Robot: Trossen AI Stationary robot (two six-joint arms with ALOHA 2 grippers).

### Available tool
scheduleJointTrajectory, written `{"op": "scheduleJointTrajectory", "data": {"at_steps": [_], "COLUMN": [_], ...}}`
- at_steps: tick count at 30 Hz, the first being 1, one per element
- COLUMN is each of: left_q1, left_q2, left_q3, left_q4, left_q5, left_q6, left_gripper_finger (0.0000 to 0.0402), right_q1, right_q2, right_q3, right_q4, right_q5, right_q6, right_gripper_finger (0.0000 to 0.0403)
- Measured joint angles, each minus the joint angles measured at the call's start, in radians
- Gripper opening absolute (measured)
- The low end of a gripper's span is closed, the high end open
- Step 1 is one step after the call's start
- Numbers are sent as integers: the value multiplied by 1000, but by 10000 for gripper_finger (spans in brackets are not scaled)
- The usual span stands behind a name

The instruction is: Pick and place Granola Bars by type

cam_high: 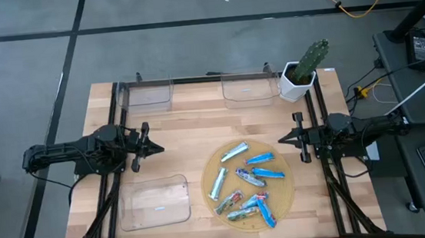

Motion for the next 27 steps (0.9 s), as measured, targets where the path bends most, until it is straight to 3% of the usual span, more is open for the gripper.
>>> {"op": "scheduleJointTrajectory", "data": {"at_steps": [27], "left_q1": [0], "left_q2": [0], "left_q3": [0], "left_q4": [0], "left_q5": [0], "left_q6": [0], "left_gripper_finger": [12], "right_q1": [0], "right_q2": [0], "right_q3": [0], "right_q4": [0], "right_q5": [0], "right_q6": [0], "right_gripper_finger": [16]}}
